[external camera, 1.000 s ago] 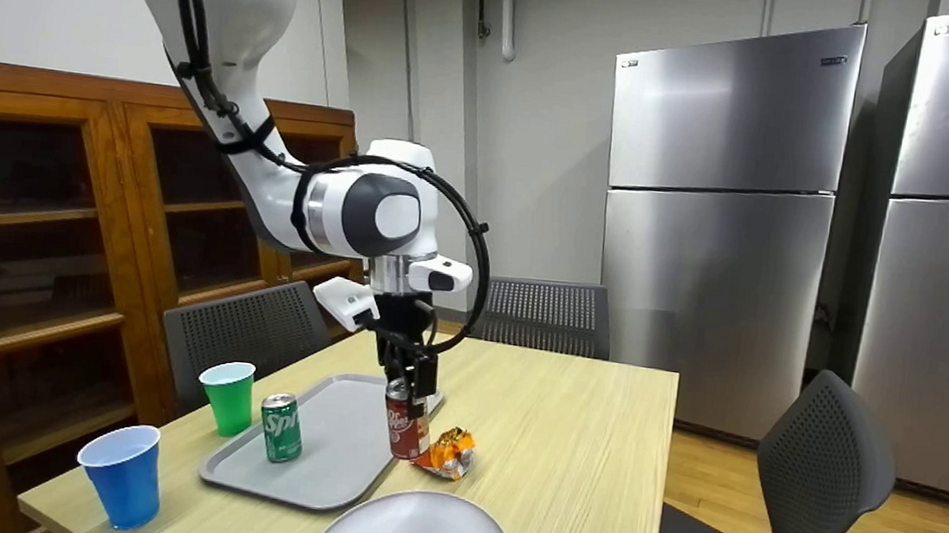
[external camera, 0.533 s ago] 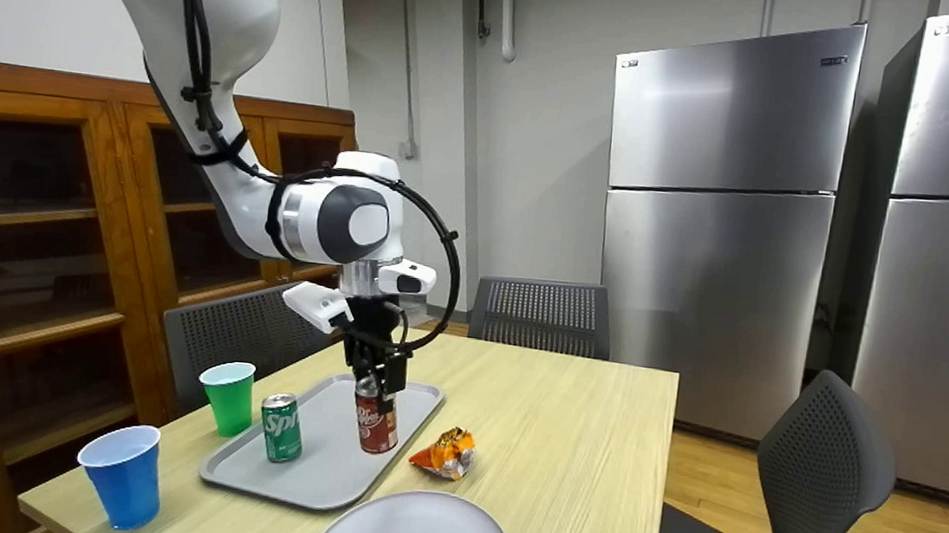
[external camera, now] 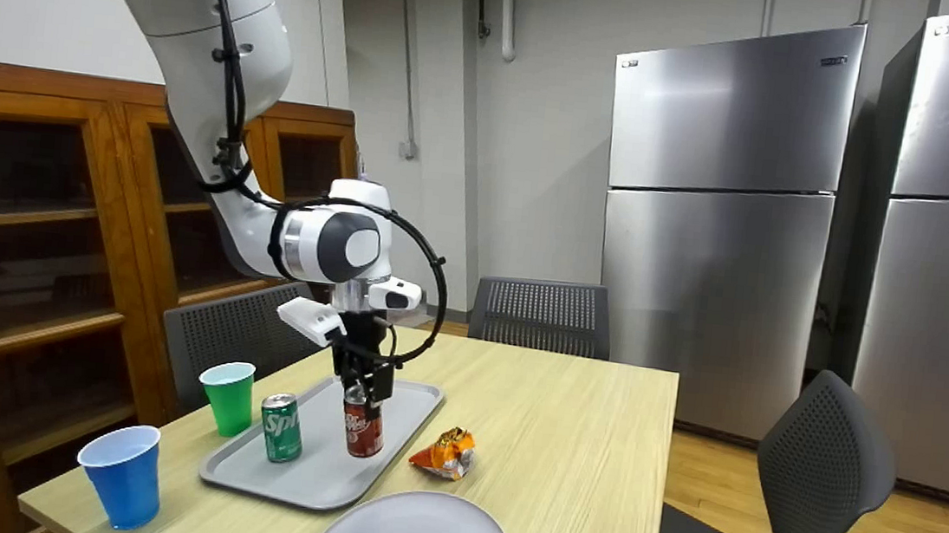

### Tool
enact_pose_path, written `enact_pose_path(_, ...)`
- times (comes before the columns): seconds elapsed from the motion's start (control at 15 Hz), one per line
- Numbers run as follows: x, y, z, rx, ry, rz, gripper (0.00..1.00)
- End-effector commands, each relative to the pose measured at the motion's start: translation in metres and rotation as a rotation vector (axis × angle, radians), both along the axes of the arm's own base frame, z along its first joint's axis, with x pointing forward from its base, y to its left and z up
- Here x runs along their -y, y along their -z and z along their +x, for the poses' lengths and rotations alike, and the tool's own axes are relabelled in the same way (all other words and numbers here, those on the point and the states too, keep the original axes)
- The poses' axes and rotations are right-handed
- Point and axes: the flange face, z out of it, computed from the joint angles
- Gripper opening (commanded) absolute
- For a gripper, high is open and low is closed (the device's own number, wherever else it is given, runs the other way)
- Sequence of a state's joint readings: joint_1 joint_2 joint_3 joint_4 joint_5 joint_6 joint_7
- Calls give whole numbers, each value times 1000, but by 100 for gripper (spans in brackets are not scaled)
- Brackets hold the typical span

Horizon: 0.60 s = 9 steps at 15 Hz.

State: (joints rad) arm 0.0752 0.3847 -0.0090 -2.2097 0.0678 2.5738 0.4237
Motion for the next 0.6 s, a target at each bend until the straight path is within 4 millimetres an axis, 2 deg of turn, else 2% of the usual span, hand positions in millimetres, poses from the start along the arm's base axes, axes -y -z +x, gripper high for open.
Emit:
enact_pose_path(0.0, -17, 4, 24, 12, -10, 25, 40)
enact_pose_path(0.33, -32, 11, 36, 11, -33, 24, 40)
enact_pose_path(0.53, -41, 11, 34, 10, -57, 15, 40)
